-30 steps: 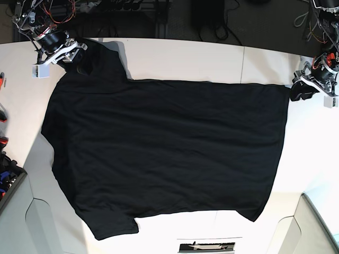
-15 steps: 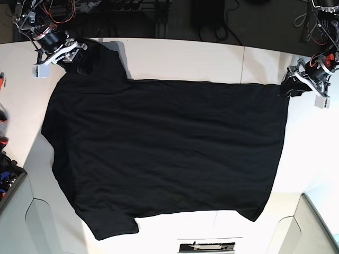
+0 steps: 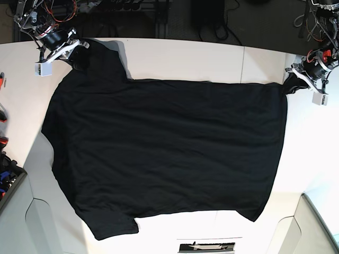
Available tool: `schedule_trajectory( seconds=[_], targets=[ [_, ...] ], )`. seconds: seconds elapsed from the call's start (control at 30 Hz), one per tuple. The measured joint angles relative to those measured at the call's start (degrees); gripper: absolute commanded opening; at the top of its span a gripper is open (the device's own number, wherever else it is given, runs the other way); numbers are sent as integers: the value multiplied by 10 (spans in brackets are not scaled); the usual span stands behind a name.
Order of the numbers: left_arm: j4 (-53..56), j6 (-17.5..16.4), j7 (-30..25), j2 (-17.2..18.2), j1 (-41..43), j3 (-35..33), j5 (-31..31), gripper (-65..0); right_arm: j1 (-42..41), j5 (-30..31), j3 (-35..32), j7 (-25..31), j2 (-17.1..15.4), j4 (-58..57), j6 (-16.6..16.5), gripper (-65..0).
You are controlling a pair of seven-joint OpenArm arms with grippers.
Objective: Layout the t-shirt on the table in an organized manner, then fold the t-shirt properly
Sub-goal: 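Lift the shoulder edge with both grippers and fold it toward the hem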
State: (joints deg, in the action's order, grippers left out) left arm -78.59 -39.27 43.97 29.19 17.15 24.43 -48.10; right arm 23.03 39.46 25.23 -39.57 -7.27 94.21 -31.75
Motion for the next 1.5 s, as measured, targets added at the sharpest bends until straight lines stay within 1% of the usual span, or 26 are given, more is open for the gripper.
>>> schedule_trajectory(
  seconds=[0.13,0.27,0.33,0.5,0.57,0.67,0.77,0.83,0.97,1.1,1.23,1.33,1.37,1.4,1.43,1.47,1.5],
  targets=[
    [-24,2,14,2,2,7,3,-650,2,-7,7,-17,2,31,2,-650],
    [-55,2,10,2,1,63,-2,-650,3,-3,43,-14,3,78,3,-650],
    [-58,0,11,7,-3,79,-3,-650,-15,0,62,-12,1,90,3,-650],
    [-58,0,-1,26,-10,70,-4,-650,-83,-3,70,-12,-2,82,0,-650],
    [-58,-1,-9,24,-9,59,4,-650,-110,-4,70,-13,-2,71,-1,-650],
    [-56,-2,-40,21,-21,38,39,-650,-161,-34,70,-14,-2,46,0,-650],
    [-39,-4,-51,23,-64,13,65,-650,-209,-52,70,-12,-2,10,-1,-650],
    [-17,-4,-55,27,-100,-15,70,-650,-232,-54,70,-10,-1,-18,0,-650],
    [47,-5,-55,30,-182,-77,96,-650,-273,-63,71,-5,-2,-71,2,-650],
    [128,-6,-85,31,-256,-123,125,-650,-318,-95,70,14,-2,-122,-1,-650],
    [211,-5,-89,30,-306,-145,134,-650,-345,-108,71,18,-2,-177,2,-650],
    [248,-5,-91,30,-327,-150,129,-650,-362,-108,71,19,-3,-207,2,-650],
    [254,-4,-91,31,-330,-150,127,-632,-365,-108,71,20,-4,-211,2,-650],
    [255,-4,-92,30,-330,-150,127,-575,-366,-108,71,21,-3,-213,2,-650],
    [255,-4,-93,30,-330,-150,126,-507,-366,-108,71,21,-3,-213,2,-566],
    [255,-4,-93,30,-330,-150,126,-441,-365,-108,71,21,-3,-213,2,-453],
    [255,-4,-93,30,-330,-150,126,-386,-365,-109,71,21,-4,-214,2,-361]
  ],
)
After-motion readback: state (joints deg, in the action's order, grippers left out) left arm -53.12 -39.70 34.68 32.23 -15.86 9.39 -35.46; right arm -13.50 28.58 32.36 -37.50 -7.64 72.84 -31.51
